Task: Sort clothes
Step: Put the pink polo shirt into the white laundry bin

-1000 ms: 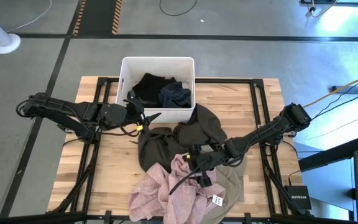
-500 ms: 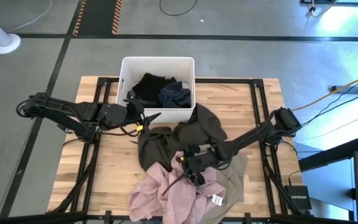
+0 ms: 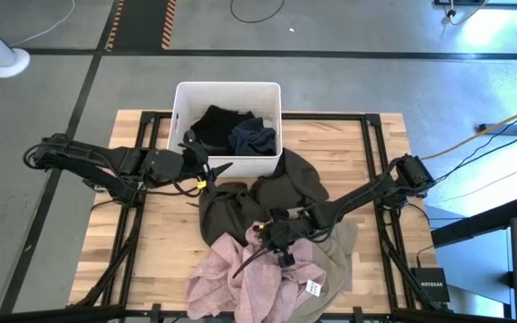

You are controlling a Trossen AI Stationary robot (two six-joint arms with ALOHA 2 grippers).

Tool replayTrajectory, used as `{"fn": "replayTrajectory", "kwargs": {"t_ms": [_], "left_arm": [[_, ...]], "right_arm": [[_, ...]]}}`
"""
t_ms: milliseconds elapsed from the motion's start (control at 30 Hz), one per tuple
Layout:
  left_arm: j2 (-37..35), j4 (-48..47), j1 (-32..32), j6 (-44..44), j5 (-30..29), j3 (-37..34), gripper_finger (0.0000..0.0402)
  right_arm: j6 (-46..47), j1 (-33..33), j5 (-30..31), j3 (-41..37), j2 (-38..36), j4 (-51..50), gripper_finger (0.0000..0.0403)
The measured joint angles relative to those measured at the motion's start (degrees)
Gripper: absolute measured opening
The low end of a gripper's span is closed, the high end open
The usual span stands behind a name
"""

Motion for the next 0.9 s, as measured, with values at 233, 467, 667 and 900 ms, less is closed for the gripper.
{"fn": "replayTrajectory", "kwargs": {"t_ms": [233,467,667,900], "left_arm": [[0.0,0.0,0.02,0.42,0.0,0.0,0.0205],[0.02,-0.03,0.01,0.43,0.0,0.0,0.0205],[0.02,0.02,0.0,0.46,-0.02,0.0,0.0205],[0.02,1.75,0.0,1.97,0.0,0.0,0.0205]], "right_arm": [[-2.6,0.04,2.65,3.2,-0.4,-2.97,0.003],[-5.38,0.04,3.39,11.46,-3.96,-10.64,0.0009],[-7.98,0.02,9.42,16.22,-10.72,-13.77,0.0018],[-12.54,-1.62,16.77,19.52,-19.04,-13.67,0.0009]]}}
